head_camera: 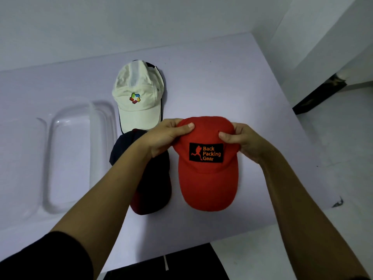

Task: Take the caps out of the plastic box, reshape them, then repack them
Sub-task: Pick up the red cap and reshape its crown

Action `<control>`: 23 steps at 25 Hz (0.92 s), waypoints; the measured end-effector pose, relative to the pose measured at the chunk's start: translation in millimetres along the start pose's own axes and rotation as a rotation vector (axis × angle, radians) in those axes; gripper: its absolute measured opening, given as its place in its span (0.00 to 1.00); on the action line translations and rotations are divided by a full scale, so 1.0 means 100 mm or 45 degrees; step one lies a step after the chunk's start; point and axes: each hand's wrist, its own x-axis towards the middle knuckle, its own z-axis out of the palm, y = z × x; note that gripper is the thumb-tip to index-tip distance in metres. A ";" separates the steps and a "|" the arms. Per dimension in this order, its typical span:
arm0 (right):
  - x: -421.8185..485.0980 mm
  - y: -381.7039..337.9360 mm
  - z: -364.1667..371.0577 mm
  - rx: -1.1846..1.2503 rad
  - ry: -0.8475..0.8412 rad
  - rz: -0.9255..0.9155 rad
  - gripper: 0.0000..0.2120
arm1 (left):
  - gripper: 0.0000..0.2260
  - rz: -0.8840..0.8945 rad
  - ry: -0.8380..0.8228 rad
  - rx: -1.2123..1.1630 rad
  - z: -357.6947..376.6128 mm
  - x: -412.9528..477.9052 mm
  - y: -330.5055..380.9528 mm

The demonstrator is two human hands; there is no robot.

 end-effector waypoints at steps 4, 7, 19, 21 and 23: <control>0.25 0.22 -0.21 -0.294 0.074 0.238 0.08 | 0.14 -0.099 0.202 0.434 -0.01 0.24 -0.16; 0.39 0.24 -0.24 -0.424 0.218 0.241 0.06 | 0.16 -0.093 0.375 0.936 0.02 0.36 -0.26; 0.40 0.16 -0.42 -0.922 0.289 0.331 0.26 | 0.13 -0.354 0.469 0.218 0.13 0.23 -0.24; 0.43 0.21 -0.39 -0.733 0.298 0.340 0.24 | 0.11 -0.240 0.610 0.176 0.15 0.27 -0.31; 0.46 0.24 -0.39 -0.746 0.369 0.271 0.23 | 0.12 -0.157 0.710 0.431 0.14 0.27 -0.31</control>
